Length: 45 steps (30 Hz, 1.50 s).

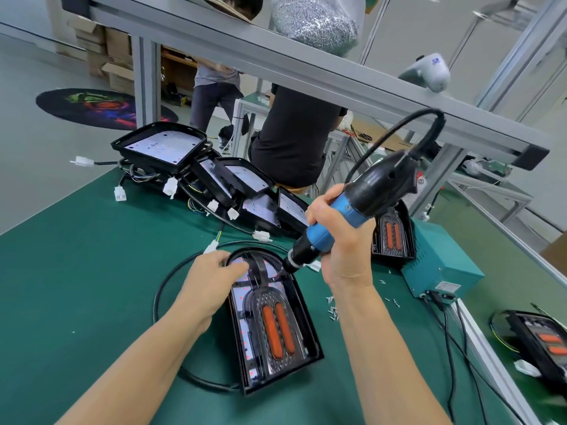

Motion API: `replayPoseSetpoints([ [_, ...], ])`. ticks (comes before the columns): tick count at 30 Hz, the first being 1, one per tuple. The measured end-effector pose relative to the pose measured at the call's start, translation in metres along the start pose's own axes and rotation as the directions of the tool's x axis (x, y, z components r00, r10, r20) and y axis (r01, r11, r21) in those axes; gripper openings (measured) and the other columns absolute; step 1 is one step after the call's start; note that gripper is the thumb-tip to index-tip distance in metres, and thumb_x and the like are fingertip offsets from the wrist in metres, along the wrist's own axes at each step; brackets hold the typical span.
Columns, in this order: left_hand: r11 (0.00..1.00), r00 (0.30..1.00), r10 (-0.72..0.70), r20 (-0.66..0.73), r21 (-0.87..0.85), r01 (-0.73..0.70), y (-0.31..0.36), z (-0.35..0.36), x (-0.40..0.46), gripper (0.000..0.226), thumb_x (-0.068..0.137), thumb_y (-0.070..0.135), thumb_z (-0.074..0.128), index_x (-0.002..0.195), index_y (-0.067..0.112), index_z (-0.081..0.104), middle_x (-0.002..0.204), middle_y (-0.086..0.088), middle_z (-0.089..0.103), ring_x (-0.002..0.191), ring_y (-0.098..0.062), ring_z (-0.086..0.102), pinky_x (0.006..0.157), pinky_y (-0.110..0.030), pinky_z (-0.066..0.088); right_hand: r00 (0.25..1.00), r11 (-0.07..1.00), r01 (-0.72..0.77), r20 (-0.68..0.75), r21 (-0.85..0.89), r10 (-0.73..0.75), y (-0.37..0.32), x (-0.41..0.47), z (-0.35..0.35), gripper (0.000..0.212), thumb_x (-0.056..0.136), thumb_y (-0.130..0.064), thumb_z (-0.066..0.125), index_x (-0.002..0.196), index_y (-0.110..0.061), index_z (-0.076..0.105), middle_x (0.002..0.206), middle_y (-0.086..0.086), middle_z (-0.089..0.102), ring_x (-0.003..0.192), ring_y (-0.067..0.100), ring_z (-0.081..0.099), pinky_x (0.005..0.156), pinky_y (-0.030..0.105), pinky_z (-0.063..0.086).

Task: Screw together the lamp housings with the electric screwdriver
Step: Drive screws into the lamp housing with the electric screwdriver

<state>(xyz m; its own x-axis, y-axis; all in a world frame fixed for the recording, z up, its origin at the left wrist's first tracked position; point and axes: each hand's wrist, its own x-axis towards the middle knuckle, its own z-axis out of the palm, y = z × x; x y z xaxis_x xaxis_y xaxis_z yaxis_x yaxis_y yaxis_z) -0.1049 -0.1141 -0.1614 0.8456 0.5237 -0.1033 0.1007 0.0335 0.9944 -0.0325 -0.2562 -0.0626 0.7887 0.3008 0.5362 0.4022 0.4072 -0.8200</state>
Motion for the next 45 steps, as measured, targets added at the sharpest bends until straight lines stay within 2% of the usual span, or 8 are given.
replayPoseSetpoints([
  [6,0.998,0.993,-0.067,-0.095,0.016,0.069,-0.005,-0.008,0.014,0.021,0.085,0.006,0.058,0.090,-0.013,0.055,0.075,-0.012,0.053,0.071,-0.021,0.044,0.070,-0.034,0.034,0.992,0.998,0.018,-0.125,0.065,-0.009,0.001,-0.001,0.001,0.034,0.072,0.003,0.063,0.071,-0.031,0.063,0.066,-0.009,0.055,0.065,0.019,0.050,0.068,0.029,0.045],
  [14,0.969,0.962,-0.224,-0.154,-0.137,0.204,-0.022,-0.014,0.012,0.007,0.087,0.000,0.054,0.087,0.004,0.059,0.079,-0.015,0.058,0.073,-0.024,0.051,0.069,-0.034,0.039,0.882,0.979,0.087,-0.471,0.187,0.012,-0.017,0.006,-0.018,0.020,0.083,-0.001,0.066,0.090,-0.015,0.053,0.062,-0.006,0.055,0.051,0.011,0.052,0.059,0.027,0.046],
  [19,0.979,0.950,-0.204,-0.236,-0.078,0.191,-0.027,-0.012,0.012,0.015,0.089,0.005,0.051,0.095,-0.007,0.057,0.083,-0.016,0.058,0.076,-0.024,0.049,0.072,-0.038,0.041,0.933,0.902,0.021,-0.332,0.432,0.137,-0.039,0.002,-0.050,0.041,0.073,0.010,0.059,0.107,-0.012,0.049,0.068,-0.003,0.053,0.058,0.011,0.053,0.067,0.023,0.049],
  [25,0.930,0.948,0.024,-0.318,0.355,0.096,-0.020,-0.011,-0.007,0.030,0.091,0.010,0.046,0.121,0.014,0.050,0.119,-0.008,0.052,0.100,-0.030,0.051,0.083,-0.038,0.038,0.924,0.925,0.049,-0.369,0.376,0.101,-0.057,-0.017,-0.073,0.019,0.075,-0.001,0.059,0.081,-0.018,0.054,0.061,-0.005,0.055,0.055,0.008,0.055,0.064,0.024,0.052],
  [32,0.783,0.925,0.228,-0.303,0.622,0.010,0.003,-0.014,-0.029,0.045,0.087,0.012,0.060,0.130,0.009,0.048,0.138,-0.013,0.041,0.125,-0.033,0.032,0.102,-0.047,0.026,0.874,0.964,0.126,-0.486,0.235,0.004,-0.065,-0.032,-0.092,0.016,0.075,-0.007,0.059,0.085,-0.017,0.052,0.055,-0.007,0.048,0.048,0.008,0.048,0.054,0.021,0.045],
  [37,0.591,0.779,0.624,0.067,0.612,-0.526,0.053,0.031,-0.038,0.016,0.084,0.017,0.058,0.097,0.015,0.068,0.101,0.001,0.067,0.103,-0.026,0.053,0.091,-0.042,0.042,0.820,0.978,0.156,-0.570,0.138,-0.051,-0.064,-0.039,-0.102,0.017,0.073,-0.005,0.063,0.081,-0.015,0.052,0.055,-0.005,0.049,0.046,0.011,0.048,0.053,0.023,0.045],
  [41,0.551,0.830,0.328,0.451,0.623,-0.556,0.071,0.092,-0.015,0.014,0.087,0.016,0.059,0.090,0.022,0.071,0.089,0.009,0.064,0.094,-0.016,0.060,0.083,-0.029,0.046,0.809,0.984,0.141,-0.586,0.110,-0.050,-0.060,-0.047,-0.108,0.018,0.075,-0.005,0.064,0.081,-0.015,0.051,0.056,-0.005,0.051,0.047,0.011,0.050,0.053,0.022,0.046],
  [45,0.428,0.832,0.052,0.553,0.740,-0.519,0.061,0.134,0.012,0.021,0.087,0.009,0.058,0.096,0.021,0.073,0.103,0.001,0.070,0.095,-0.020,0.063,0.087,-0.033,0.051,0.794,0.990,0.113,-0.607,0.086,-0.038,-0.056,-0.051,-0.110,0.019,0.074,-0.006,0.066,0.085,-0.015,0.053,0.053,-0.005,0.051,0.046,0.012,0.051,0.053,0.022,0.045],
])
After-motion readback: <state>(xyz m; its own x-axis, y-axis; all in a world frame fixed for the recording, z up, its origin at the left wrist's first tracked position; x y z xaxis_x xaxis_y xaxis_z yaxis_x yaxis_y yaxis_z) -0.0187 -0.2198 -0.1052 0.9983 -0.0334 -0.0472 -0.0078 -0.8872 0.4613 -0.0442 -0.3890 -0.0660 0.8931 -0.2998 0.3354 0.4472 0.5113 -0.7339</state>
